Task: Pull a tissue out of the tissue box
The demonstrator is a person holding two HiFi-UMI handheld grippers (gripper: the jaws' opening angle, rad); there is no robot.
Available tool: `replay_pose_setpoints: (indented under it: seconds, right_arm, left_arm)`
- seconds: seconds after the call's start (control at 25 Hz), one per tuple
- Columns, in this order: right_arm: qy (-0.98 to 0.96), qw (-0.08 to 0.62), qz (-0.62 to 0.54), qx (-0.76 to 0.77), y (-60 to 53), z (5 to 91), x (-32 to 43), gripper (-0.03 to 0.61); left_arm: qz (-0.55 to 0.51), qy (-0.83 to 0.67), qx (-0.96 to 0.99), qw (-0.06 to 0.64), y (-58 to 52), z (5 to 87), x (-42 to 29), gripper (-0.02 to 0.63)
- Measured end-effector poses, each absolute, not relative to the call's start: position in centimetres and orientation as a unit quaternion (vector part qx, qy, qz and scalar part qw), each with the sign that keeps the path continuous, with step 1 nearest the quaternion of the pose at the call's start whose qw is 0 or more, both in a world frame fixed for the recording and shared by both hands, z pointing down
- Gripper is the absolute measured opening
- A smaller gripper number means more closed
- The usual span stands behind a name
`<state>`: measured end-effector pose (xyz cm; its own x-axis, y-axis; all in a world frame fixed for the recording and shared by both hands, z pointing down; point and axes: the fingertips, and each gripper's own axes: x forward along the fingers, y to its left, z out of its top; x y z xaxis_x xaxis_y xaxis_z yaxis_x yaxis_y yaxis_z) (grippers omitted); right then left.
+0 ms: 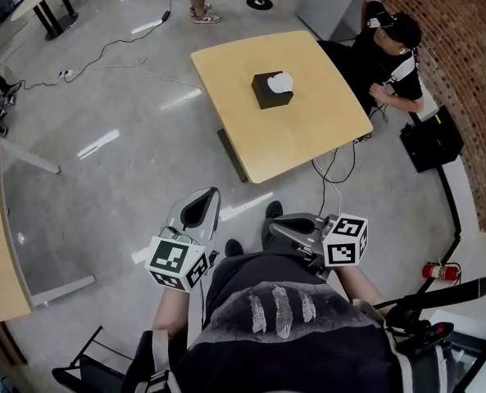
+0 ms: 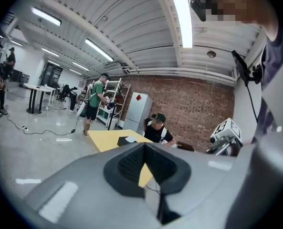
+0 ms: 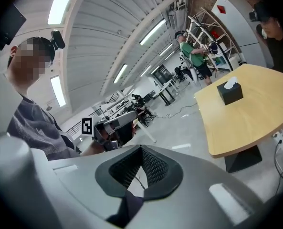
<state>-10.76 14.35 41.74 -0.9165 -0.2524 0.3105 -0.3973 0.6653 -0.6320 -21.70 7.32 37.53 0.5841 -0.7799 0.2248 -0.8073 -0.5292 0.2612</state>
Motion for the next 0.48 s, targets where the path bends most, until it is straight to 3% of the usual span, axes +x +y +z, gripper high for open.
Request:
replay_pose_setpoints:
  seconds: [0.48]
  right_arm:
    - [-0.911, 0.073, 0.387, 0.126, 10.6, 42.5, -12.0, -0.002]
  left_arm:
    - [0.097, -0.462, 0.865, 0.171, 4.5, 37.7, -20.7, 0.0]
